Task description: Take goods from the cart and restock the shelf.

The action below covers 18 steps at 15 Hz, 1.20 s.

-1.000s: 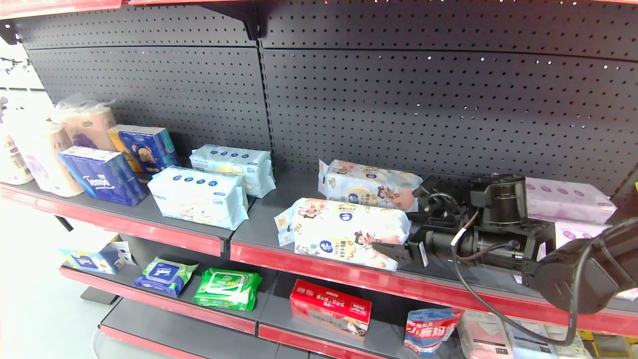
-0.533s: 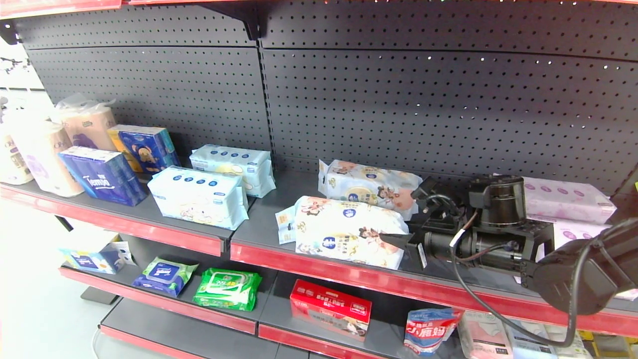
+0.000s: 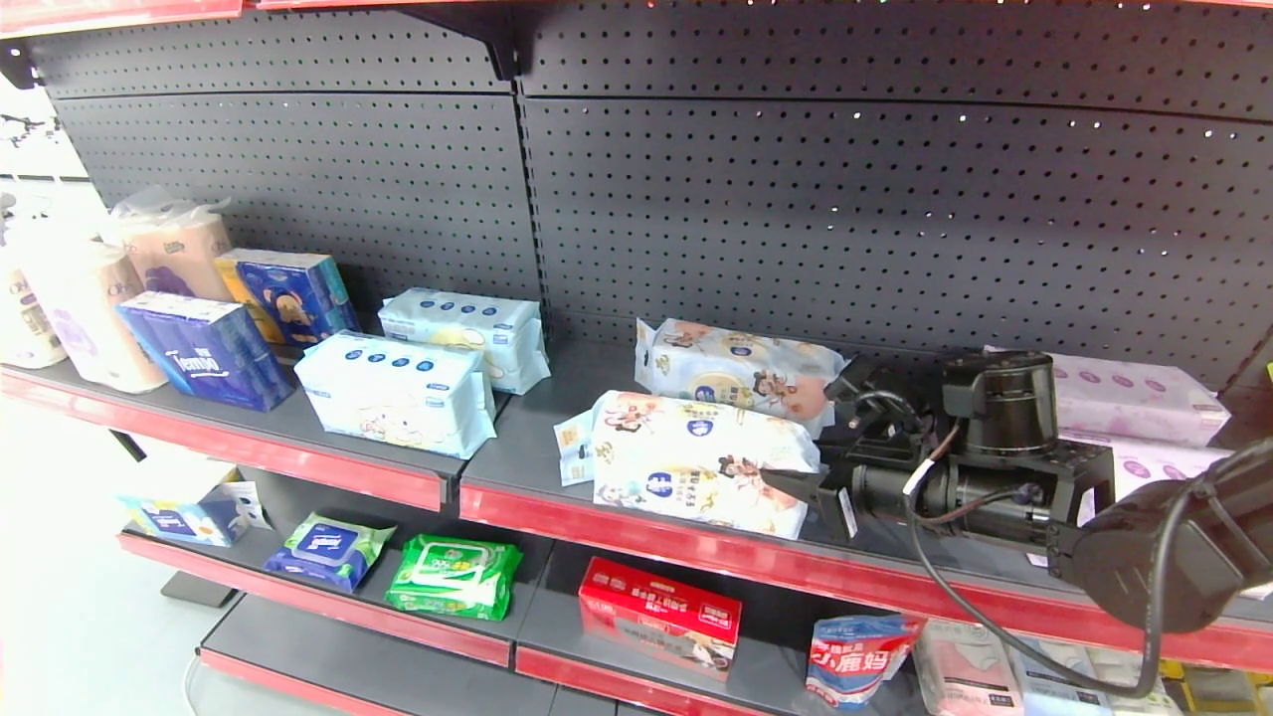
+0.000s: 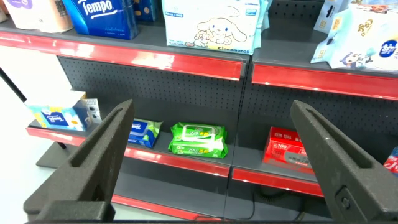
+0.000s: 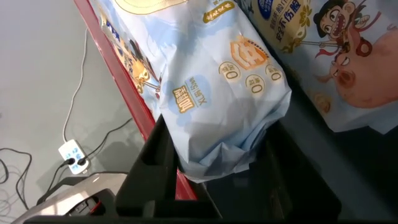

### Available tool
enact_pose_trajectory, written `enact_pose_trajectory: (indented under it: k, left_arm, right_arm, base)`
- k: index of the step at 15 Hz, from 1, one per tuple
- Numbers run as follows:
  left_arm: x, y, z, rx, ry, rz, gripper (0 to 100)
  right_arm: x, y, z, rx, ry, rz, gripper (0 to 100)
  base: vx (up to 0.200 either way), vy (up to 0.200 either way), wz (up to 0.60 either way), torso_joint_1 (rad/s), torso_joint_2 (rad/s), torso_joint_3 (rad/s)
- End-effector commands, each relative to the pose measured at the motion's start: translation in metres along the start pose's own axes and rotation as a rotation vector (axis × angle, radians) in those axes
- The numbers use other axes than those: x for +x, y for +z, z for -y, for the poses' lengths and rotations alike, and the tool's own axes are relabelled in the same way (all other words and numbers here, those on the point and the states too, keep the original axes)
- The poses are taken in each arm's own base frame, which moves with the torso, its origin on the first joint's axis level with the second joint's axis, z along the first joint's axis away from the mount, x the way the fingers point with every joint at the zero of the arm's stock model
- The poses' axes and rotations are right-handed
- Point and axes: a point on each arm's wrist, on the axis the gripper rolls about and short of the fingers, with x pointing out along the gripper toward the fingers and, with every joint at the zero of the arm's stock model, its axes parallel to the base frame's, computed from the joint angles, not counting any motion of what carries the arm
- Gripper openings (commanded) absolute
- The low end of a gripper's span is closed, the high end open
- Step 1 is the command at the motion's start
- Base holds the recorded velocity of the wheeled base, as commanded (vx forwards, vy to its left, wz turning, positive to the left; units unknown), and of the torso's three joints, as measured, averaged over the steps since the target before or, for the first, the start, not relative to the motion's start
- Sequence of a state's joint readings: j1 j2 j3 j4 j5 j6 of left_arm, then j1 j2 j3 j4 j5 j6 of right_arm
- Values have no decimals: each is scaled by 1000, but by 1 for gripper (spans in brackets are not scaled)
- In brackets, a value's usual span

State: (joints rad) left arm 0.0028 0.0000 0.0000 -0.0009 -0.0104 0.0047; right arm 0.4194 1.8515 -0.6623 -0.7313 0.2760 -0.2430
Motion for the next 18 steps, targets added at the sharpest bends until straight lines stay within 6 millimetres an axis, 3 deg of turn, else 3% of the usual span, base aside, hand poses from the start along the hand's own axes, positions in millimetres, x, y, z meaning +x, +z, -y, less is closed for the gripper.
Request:
enact_pose_trajectory:
  k: [1, 18]
  left_arm:
    - [0, 0, 0, 0, 0, 1, 100]
    - [0, 0, 0, 0, 0, -1, 100]
  right_arm:
    - [-2, 2, 0, -3, -10, 6, 0]
    - [-14, -7, -5, -7, -9, -23, 0]
  base:
    - [0, 0, 0, 0, 0, 0]
    - [0, 0, 0, 0, 0, 0]
